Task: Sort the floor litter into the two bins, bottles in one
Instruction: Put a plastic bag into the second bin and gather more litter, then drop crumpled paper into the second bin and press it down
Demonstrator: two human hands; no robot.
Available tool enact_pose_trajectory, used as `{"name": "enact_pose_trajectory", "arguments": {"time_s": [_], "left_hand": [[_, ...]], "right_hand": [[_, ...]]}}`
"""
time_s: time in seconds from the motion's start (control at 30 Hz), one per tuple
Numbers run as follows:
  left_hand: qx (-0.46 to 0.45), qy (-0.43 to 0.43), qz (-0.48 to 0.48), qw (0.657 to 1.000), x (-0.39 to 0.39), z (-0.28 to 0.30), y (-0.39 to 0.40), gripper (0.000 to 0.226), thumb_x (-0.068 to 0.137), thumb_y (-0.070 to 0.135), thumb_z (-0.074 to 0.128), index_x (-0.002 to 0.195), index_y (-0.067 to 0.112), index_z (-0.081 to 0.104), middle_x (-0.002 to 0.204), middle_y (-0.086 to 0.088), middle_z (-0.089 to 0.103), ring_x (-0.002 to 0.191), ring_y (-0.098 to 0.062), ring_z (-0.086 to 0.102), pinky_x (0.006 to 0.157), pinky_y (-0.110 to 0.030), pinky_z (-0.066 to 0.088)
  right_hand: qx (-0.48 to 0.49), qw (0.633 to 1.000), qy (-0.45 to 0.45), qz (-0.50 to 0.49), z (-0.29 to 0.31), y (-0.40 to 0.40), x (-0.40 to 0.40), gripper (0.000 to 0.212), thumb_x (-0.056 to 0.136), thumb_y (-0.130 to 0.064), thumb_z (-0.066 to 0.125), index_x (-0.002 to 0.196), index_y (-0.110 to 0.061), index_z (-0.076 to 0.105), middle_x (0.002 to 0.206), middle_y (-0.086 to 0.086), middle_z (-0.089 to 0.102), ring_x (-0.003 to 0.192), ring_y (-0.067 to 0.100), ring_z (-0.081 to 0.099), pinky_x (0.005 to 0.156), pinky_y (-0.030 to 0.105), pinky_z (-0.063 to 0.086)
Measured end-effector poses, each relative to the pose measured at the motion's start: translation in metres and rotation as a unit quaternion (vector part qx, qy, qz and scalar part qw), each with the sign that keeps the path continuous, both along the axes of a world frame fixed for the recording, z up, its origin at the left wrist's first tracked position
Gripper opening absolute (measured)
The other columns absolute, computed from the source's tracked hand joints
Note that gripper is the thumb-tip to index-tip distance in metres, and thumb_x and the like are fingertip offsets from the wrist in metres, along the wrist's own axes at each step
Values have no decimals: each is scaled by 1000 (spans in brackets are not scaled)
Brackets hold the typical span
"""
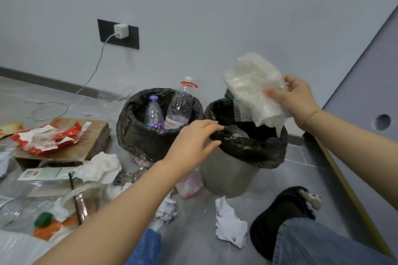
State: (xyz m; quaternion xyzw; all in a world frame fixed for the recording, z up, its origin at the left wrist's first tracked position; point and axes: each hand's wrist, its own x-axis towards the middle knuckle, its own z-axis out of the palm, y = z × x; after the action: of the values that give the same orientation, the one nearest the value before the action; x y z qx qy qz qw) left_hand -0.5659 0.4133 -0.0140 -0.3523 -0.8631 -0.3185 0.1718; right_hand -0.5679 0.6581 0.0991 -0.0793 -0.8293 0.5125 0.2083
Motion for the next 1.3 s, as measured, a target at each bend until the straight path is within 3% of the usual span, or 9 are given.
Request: {"name": "enact_pose_trajectory", "arguments": {"time_s": [0.13, 0.33, 0.5, 0.57, 0.7, 0.77, 0.97, 1.17, 1.3], "left_hand": [[-121, -8, -13, 992, -2, -25, 26, 51, 94, 45, 51, 143, 36, 39, 154, 7, 31, 145, -15, 19, 115, -39, 24], [22, 65, -3, 998, -8, -44, 34, 36, 94, 36, 46, 117, 19, 68, 122, 0, 64, 127, -24, 50, 104, -30, 40], [119, 78, 15, 990, -4, -53, 43, 31, 95, 27, 47, 107, 12, 72, 113, -3, 67, 124, -22, 54, 104, -27, 42], [131, 81, 20, 988, -5, -56, 46, 31, 96, 27, 48, 107, 12, 73, 112, -3, 67, 123, -24, 55, 100, -35, 47], [147, 79, 41, 985, -6, -60, 49, 30, 95, 27, 49, 105, 15, 74, 113, -3, 68, 123, -24, 56, 98, -37, 48], [150, 79, 43, 985, -6, -60, 49, 30, 94, 27, 49, 106, 15, 74, 114, -3, 67, 124, -23, 55, 99, -36, 46], [154, 44, 45, 986, -3, -59, 51, 30, 95, 27, 49, 108, 14, 73, 118, -1, 66, 128, -19, 51, 103, -31, 43], [154, -78, 12, 985, 6, -44, 44, 33, 89, 15, 65, 121, 22, 64, 139, 10, 49, 137, 0, 31, 112, -16, 25], [229, -105, 75, 965, 30, -45, 16, 45, 83, 3, 66, 125, 19, 61, 138, 6, 47, 129, -4, 42, 108, -21, 33]], "right_hand": [[98, 995, -5, -26, -24, 15, -22, 39, 74, -25, 77, 103, -17, 51, 111, 8, 59, 97, 28, 60, 82, 44, 54], [364, 924, -73, 89, -57, 15, -34, 27, 75, -21, 73, 88, -22, 50, 88, -4, 55, 81, 19, 51, 66, 29, 35], [604, 749, -193, 196, -82, 13, -49, 28, 85, -18, 56, 113, -21, 57, 112, -2, 54, 101, 21, 56, 76, 32, 44], [615, 727, -225, 205, -93, 13, -56, 33, 87, -18, 54, 120, -21, 58, 117, -2, 56, 106, 22, 56, 79, 33, 47], [560, 735, -304, 231, -116, 0, -72, 15, 93, -20, 52, 87, -22, 65, 89, -3, 61, 81, 19, 56, 76, 31, 45], [523, 723, -383, 238, -121, -7, -76, 30, 96, -14, 46, 69, -26, 54, 77, -2, 52, 73, 20, 50, 74, 33, 43], [352, 730, -529, 251, -115, -11, -74, 35, 98, -21, 46, 133, -15, 50, 124, 8, 53, 111, 26, 54, 92, 35, 46], [315, 882, -284, 204, -54, -8, -49, 39, 86, -25, 68, 124, -19, 61, 125, -3, 61, 119, 11, 53, 105, 27, 38], [360, 914, -76, 174, -34, -34, 6, 26, 84, -16, 62, 108, -23, 68, 111, -13, 64, 106, -1, 55, 91, 11, 37]]}}
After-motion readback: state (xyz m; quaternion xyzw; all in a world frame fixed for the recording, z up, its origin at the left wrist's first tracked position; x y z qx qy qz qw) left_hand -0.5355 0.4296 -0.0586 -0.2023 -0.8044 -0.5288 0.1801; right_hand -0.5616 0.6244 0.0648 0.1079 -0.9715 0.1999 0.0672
